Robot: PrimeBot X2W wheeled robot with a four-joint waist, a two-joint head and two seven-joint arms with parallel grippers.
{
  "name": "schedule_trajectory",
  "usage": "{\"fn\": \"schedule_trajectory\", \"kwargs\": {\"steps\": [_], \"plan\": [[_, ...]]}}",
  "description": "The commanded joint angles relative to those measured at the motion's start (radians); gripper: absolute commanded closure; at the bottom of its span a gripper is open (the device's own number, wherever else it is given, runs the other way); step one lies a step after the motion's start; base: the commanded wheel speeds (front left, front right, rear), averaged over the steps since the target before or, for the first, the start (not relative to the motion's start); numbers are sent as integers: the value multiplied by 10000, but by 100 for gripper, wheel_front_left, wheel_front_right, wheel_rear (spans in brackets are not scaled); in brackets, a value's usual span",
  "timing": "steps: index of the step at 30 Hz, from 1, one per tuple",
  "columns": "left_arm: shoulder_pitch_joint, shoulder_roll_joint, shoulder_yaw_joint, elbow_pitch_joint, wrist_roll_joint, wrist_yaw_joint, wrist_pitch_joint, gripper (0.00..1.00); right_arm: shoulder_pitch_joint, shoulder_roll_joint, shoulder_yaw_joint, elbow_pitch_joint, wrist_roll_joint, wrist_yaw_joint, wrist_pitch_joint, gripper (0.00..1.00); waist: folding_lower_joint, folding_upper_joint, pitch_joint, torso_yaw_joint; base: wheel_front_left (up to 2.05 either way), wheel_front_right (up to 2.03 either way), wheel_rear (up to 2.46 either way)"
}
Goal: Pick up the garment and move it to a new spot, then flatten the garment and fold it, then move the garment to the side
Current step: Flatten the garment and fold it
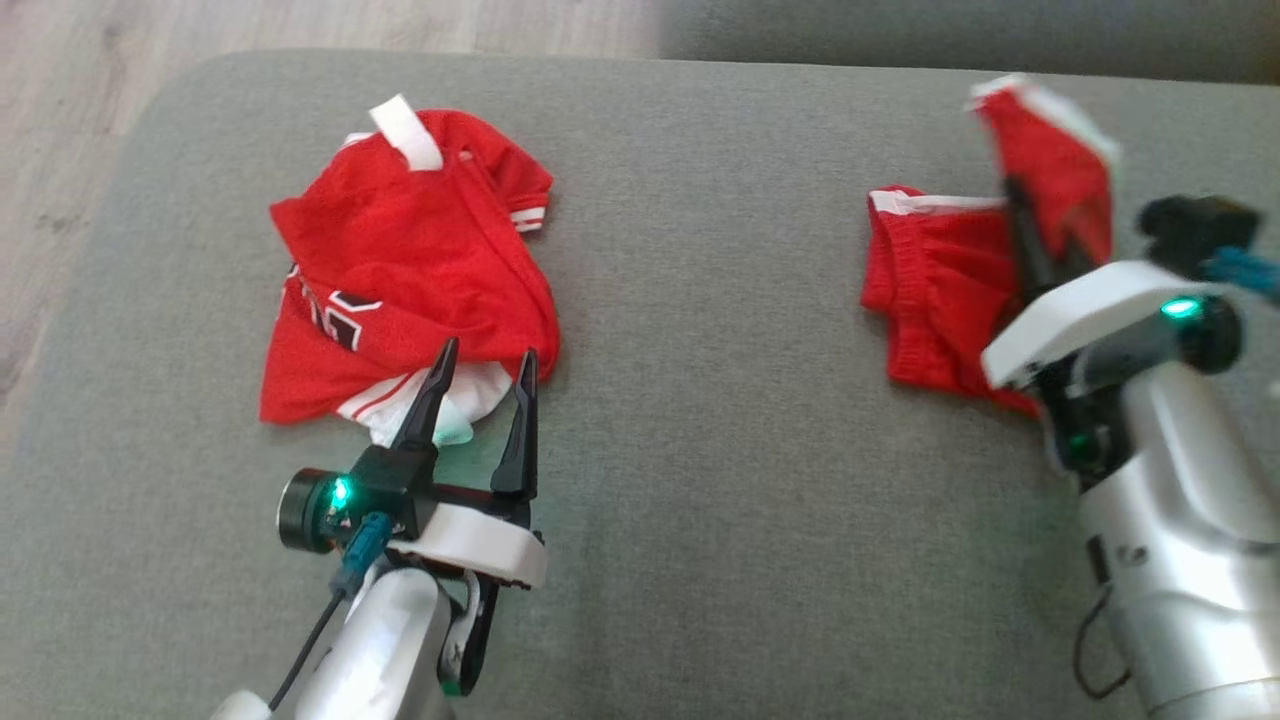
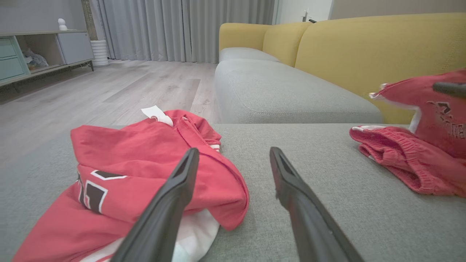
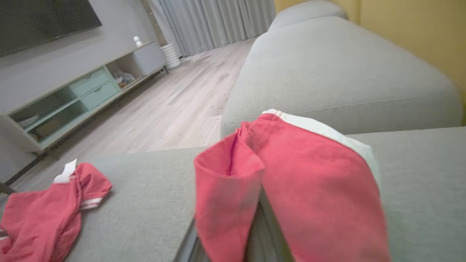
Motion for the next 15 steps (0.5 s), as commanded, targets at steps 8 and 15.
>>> {"fn": "schedule_trajectory", "kwargs": {"steps": [8, 15], "plan": [[-72, 57, 322, -159, -103, 101, -80, 0, 67, -103, 2279, 329, 420, -9, -122, 100, 0, 0, -166, 182, 0, 0, 0], [-41, 67, 277, -102, -91, 116, -80, 0, -60, -503, 3716, 1371, 309, -9, -396, 0, 0, 0, -242, -29, 0, 0, 0]]}}
